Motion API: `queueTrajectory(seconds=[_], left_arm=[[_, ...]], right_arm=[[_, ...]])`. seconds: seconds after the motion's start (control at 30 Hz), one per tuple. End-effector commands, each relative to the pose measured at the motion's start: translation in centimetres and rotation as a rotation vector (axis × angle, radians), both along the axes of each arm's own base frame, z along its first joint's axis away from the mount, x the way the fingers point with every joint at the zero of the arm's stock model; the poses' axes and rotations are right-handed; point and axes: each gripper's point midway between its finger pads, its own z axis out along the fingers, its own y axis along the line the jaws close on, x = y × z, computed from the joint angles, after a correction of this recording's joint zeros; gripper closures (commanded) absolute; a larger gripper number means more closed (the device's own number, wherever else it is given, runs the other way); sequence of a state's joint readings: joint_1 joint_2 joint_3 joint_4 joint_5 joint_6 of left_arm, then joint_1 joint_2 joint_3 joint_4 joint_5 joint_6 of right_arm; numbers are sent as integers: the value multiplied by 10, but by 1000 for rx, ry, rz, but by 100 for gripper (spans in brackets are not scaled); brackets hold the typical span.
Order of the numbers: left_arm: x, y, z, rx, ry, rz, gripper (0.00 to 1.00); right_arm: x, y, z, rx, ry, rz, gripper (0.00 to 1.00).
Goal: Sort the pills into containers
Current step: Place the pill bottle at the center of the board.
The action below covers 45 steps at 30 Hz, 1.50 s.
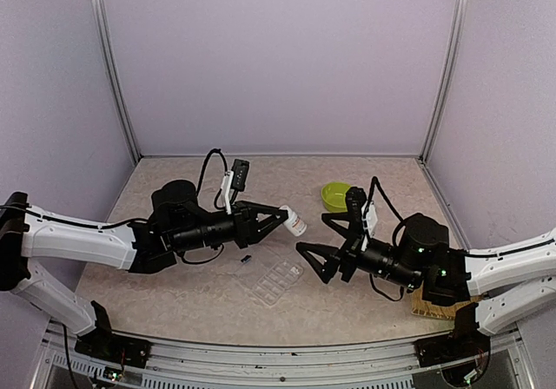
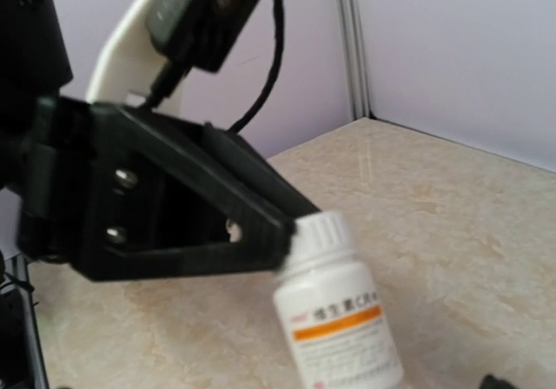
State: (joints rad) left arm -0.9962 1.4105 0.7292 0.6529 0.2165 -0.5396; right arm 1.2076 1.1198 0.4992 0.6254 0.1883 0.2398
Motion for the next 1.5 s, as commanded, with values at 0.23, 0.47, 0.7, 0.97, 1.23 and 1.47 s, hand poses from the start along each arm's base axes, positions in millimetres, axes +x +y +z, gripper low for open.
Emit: queueTrajectory(seconds=[0.23,0.47,0.7,0.97,1.23,1.47], left_arm=[[47,49,-29,162,-55,253,90],[74,70,-53,245,-57,363,90],[104,54,-70,313,-86,391,90],[141,37,-88,381,-118,416,90],[174,5,-122,433,-112,398,90],[209,-1,-141,490,-121,472,90]], right_arm=[[9,-11,-5,-19,2,-63,0],[13,-13,-12,-36,6,-84,0],[17,-15,-17,-50,16,-110,0],[19,-32,-22,-58,28,-161,0],[24,-44,-28,-62,38,-211,0],[25,-44,-33,-70,50,-217,0]])
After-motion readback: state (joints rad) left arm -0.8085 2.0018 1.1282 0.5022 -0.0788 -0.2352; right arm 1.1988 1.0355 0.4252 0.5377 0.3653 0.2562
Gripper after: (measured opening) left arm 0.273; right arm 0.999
